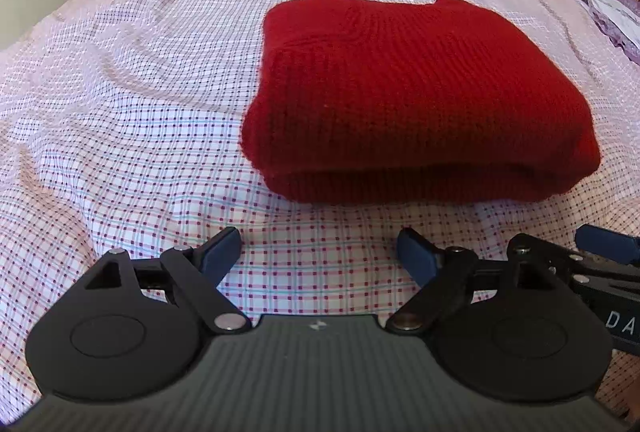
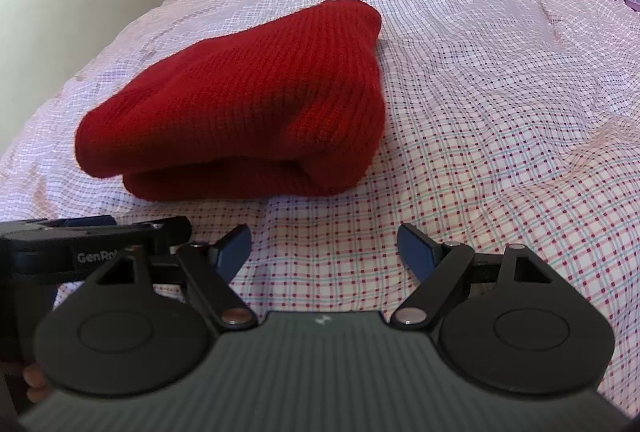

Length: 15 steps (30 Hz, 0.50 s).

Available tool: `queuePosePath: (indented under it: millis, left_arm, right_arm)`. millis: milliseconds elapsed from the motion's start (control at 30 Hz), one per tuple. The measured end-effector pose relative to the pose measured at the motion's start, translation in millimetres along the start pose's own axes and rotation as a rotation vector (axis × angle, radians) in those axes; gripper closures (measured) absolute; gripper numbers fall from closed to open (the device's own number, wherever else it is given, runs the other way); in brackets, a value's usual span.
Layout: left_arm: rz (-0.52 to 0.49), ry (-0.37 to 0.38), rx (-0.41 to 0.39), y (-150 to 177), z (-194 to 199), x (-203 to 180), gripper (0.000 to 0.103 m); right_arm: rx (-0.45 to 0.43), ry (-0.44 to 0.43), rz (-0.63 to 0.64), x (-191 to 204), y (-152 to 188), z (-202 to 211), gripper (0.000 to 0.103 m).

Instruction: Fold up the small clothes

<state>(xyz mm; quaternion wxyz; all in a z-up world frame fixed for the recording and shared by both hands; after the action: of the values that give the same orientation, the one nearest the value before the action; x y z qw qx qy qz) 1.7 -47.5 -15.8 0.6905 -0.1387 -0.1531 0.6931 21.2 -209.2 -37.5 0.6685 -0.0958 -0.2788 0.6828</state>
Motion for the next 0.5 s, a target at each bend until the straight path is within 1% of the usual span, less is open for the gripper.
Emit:
queuePosePath:
  millis: [500]
  left_arm:
    - [0.014, 0.01, 0.002, 3.3, 3.4, 6.2, 0.014]
  right_arm:
    - [0.001, -0.001, -0.001, 0.3, 0.1, -0.5, 0.021]
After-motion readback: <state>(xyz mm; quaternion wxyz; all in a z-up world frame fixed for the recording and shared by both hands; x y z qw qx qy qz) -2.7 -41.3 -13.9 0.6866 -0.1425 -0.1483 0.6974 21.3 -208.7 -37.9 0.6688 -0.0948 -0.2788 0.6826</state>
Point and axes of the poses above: each gripper's, at about its wrist camera, not at the fingertips, and z roughly against the way its jaws point, x to its left, y to its underside, the point moved 8 cm from there along -z, roughly the way its jaws point, and after that the axes turned 13 degrees about x, right-handed, at the moved point
